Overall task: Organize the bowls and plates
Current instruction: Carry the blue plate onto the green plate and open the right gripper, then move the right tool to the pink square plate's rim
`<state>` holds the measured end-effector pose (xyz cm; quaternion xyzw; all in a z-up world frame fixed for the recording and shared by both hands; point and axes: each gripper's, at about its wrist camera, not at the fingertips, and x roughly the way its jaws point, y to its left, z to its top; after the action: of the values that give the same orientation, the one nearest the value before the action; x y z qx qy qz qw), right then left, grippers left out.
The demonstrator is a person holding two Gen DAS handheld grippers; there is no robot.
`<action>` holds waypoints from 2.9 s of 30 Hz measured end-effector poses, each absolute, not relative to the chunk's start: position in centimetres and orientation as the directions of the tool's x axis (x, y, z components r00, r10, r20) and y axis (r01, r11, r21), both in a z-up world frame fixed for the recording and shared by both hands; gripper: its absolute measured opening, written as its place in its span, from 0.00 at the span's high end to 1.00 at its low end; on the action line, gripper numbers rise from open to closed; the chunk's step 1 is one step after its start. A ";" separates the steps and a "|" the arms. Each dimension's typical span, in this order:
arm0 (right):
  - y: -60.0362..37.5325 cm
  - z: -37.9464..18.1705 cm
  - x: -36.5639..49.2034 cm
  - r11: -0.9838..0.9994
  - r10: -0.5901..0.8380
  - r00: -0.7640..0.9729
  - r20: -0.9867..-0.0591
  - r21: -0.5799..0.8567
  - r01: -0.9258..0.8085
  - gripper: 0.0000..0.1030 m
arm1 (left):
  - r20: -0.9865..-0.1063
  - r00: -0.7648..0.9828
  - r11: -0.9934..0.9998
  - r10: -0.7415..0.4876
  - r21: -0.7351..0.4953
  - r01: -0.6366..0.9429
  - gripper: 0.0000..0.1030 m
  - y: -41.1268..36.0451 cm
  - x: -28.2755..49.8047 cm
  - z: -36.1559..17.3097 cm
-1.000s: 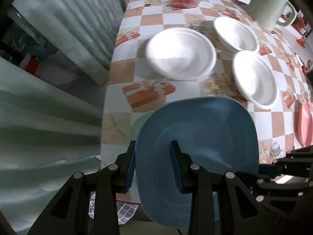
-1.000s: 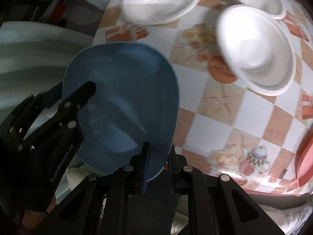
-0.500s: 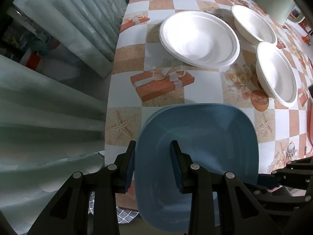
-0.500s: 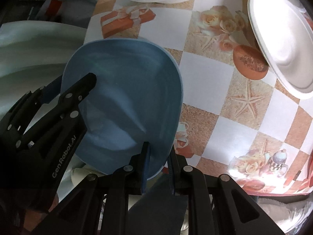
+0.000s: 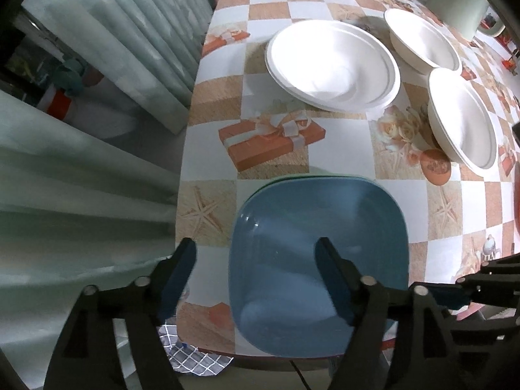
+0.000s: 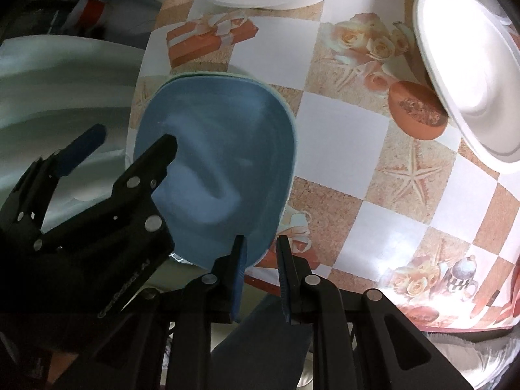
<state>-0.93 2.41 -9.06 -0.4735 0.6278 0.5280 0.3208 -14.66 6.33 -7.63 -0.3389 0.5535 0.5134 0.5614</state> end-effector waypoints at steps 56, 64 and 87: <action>-15.1 -7.8 36.4 0.798 -0.007 -0.283 -0.959 0.165 -0.580 0.06 | -0.999 0.022 0.784 0.048 0.024 -0.620 0.00 -2.2 14.2 -7.0; -15.6 -9.0 40.4 0.805 -0.046 -0.245 -0.968 0.109 -0.583 0.06 | -0.999 0.027 0.784 0.041 0.015 -0.621 0.00 -2.0 20.5 -8.5; -12.3 -13.9 46.5 0.726 -0.128 -0.112 -0.985 -0.016 -0.687 0.01 | -0.999 -0.006 0.754 0.054 0.045 -0.655 0.00 -0.1 30.2 -15.1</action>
<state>46.48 -12.34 -13.92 -0.2874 0.7085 0.2328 0.6010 30.21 -0.08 -15.08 -0.2287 0.6576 0.2658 0.6668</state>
